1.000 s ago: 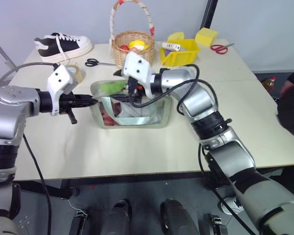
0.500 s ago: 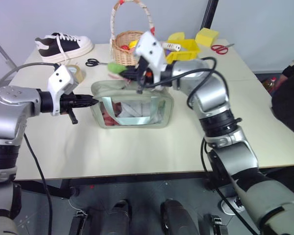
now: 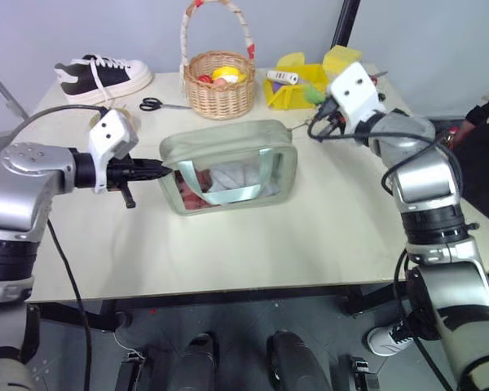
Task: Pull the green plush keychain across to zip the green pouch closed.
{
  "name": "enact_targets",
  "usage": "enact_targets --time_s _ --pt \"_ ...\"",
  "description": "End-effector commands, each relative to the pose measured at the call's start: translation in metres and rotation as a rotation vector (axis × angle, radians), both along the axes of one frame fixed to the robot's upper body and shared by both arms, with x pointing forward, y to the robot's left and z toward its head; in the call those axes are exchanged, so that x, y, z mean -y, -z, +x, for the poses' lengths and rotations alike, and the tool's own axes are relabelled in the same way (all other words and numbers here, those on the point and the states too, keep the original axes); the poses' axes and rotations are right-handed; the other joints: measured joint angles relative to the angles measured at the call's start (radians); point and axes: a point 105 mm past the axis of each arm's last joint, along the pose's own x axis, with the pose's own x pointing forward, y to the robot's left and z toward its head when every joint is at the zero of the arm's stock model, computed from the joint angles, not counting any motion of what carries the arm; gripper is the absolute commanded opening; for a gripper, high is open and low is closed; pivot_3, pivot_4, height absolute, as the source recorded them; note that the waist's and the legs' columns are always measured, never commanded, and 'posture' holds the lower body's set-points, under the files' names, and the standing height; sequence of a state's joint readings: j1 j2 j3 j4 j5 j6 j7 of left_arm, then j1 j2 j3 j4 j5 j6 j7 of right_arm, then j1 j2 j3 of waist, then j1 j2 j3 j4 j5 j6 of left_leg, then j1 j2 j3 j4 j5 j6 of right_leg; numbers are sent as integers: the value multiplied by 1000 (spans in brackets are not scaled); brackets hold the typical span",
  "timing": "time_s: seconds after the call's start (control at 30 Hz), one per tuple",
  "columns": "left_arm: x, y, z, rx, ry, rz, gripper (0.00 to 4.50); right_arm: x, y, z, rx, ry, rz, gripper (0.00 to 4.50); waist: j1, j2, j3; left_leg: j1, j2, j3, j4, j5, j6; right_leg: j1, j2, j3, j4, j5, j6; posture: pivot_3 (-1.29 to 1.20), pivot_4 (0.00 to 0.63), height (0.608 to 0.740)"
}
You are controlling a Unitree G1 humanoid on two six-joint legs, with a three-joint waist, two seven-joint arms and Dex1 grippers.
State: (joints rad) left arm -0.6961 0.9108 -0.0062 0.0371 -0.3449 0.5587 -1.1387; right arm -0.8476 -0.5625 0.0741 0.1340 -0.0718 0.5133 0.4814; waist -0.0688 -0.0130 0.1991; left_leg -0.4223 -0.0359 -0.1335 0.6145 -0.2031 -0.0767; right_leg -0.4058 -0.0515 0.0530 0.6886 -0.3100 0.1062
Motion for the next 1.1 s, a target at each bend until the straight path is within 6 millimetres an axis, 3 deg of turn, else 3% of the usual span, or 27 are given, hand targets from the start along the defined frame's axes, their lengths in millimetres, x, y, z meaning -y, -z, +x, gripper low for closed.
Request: enact_targets --time_s 0.03,0.13,0.2,0.27,0.4,0.5,0.53,0.6,0.67,0.83,0.87,1.0,1.1 --pt "-12 -6 1 18 -43 22 0 26 39 -4 -90 118 82 15 0 0 0 0 0 0 0 0 0 0 0 0 0 0 0 0 150 740" --pt "-10 -6 1 18 -35 23 0 -2 96 -13 -304 77 297 15 -8 0 0 1 1 1 0 0 0 0 1 1 1 0 0 0 150 740" --pt "-8 -6 1 18 -31 22 0 -13 117 -17 -381 74 354 15 -7 0 0 2 1 1 0 0 0 0 2 2 3 0 -1 0 150 740" --pt "-8 -6 1 18 -29 22 0 -21 126 -21 -423 69 393 15 -4 0 0 3 1 1 0 0 0 1 2 1 3 0 -1 0 150 740" --pt "-7 -5 1 20 -29 21 0 -29 126 -21 -455 52 465 15 -2 0 0 4 1 1 0 0 0 2 2 1 2 0 -1 0 150 740" --pt "-6 -6 2 28 -33 7 0 -29 93 -16 -393 -29 500 15 -3 0 0 4 1 1 0 0 0 2 2 1 2 1 -1 0 150 740" --pt "-6 -8 3 34 -36 -4 0 -26 79 -14 -362 -66 488 348 -3 1 0 4 1 1 0 0 0 2 2 1 2 0 -1 0 150 740" --pt "-9 -15 5 36 -55 -47 763 -18 51 -17 -313 -160 421 1035 -1 2 1 4 1 1 0 0 0 2 2 1 2 0 -1 0 150 740" --pt "-14 -21 6 27 -62 -71 1603 -11 30 -23 -299 -248 344 2004 1 2 1 3 1 1 0 0 0 2 2 1 1 0 -1 0 150 740" --pt "-33 -31 2 -7 -84 -119 4269 5 -6 -57 -354 -470 154 4500 -1 1 1 1 1 1 0 0 1 2 2 0 -2 0 -1 0 150 740" --pt "-35 -34 1 -4 -92 -126 4472 3 -12 -66 -372 -523 142 4500 -3 1 1 1 1 1 -1 -1 1 2 2 0 -3 0 -1 0 150 740" --pt "-40 -41 2 -10 -121 -151 4472 -14 -30 -91 -409 -671 128 4500 -5 1 1 1 2 1 0 -1 1 1 2 0 -2 0 -1 0 150 740" --pt "-41 -43 0 -1 -116 -159 4472 -23 -33 -97 -412 -709 116 4500 -2 1 1 2 2 1 0 -1 1 1 2 0 -2 0 -1 0 150 740"
